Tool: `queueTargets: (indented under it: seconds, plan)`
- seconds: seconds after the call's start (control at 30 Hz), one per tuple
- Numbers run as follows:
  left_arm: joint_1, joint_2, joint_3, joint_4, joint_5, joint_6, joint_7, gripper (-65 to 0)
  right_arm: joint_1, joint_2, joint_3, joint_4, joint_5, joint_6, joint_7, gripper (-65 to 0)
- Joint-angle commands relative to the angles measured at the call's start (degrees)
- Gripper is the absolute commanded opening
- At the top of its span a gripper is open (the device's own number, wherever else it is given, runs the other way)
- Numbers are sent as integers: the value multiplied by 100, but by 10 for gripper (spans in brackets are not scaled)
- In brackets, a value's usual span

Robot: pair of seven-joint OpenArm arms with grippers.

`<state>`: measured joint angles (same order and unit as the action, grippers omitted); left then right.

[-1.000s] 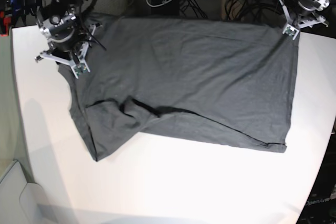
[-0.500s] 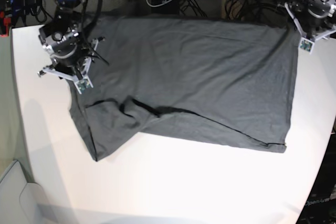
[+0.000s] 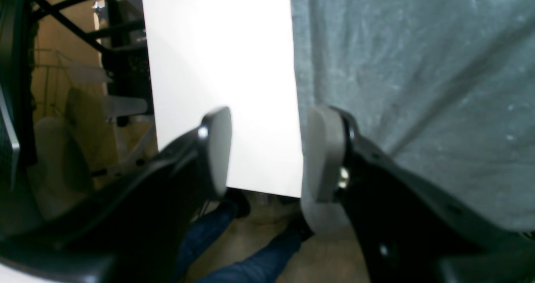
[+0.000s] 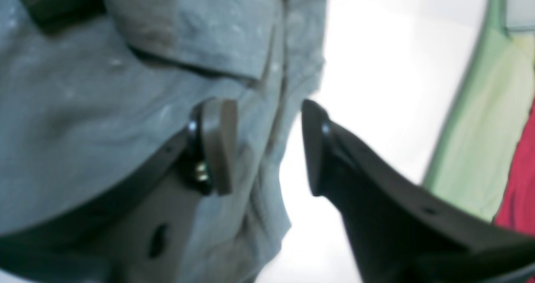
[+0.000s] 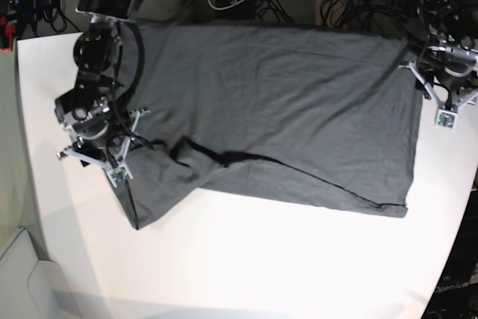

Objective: Layout the t-shirt on the table in an organized manner, then fold the t-shirt properly
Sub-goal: 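Release the shirt with the right gripper and move it toward the sleeve, then grasp the bunched sleeve with the right gripper and pull it outward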

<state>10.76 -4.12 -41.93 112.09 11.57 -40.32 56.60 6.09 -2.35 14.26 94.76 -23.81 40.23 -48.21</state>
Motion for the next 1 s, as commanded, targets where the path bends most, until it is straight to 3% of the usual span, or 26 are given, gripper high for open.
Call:
queueTargets:
  seconds: [0.0, 0.1, 0.43, 0.8, 0.97]
  plan:
    - [-26, -58, -22, 92, -19, 32, -29, -365, 204, 37, -6, -83, 3, -23, 95, -303]
    - [-35, -58, -5, 127, -10, 32, -20, -365, 468, 143, -6, -469, 3, -23, 104, -261]
    - [-131, -58, -22, 118, -1, 32, 15, -365, 1022, 266, 2, -1419, 30, -23, 429, -262]
    - [-149, -50, -5, 109, 8, 32, 15, -365, 1022, 239, 2, -1480, 38, -23, 447, -264]
    - [-149, -50, -5, 109, 8, 32, 15, -365, 978, 231, 11, -1507, 47, -23, 605, -336]
